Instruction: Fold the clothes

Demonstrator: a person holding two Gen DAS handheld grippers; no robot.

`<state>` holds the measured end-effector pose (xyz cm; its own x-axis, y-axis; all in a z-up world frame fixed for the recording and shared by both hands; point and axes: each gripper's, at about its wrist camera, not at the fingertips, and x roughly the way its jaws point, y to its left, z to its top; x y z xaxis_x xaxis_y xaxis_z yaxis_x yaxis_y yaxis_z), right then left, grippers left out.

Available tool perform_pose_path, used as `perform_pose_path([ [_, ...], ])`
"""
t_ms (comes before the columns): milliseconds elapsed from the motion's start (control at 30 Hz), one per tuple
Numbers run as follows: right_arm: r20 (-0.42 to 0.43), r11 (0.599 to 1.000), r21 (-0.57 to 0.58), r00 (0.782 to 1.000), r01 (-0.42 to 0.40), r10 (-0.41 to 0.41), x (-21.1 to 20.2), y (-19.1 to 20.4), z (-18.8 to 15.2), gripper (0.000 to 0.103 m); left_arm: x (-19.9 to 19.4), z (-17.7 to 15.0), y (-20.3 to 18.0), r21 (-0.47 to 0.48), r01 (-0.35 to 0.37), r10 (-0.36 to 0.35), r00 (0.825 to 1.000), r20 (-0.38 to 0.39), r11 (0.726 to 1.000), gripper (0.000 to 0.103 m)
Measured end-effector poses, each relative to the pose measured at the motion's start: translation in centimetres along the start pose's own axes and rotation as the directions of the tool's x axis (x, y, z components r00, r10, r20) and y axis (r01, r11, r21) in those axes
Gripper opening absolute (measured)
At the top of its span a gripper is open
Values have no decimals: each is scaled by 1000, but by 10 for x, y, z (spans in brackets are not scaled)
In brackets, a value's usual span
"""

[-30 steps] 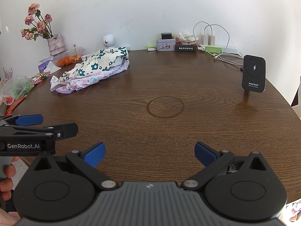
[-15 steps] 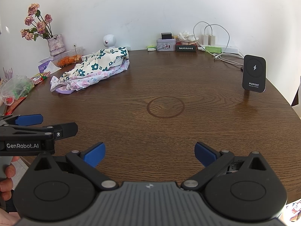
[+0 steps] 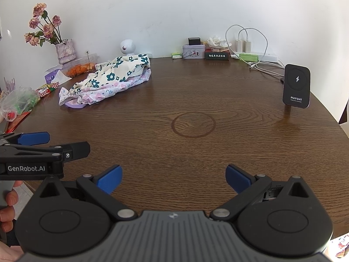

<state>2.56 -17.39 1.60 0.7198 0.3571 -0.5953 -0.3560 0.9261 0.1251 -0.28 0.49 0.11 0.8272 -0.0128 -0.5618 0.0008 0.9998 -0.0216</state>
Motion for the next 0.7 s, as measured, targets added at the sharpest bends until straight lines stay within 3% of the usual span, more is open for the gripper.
perform_pose_path([
  [700, -30, 999, -25, 999, -42, 41, 23, 7, 11, 103, 15, 7, 13, -11, -27, 27, 1000, -9, 1000, 103],
])
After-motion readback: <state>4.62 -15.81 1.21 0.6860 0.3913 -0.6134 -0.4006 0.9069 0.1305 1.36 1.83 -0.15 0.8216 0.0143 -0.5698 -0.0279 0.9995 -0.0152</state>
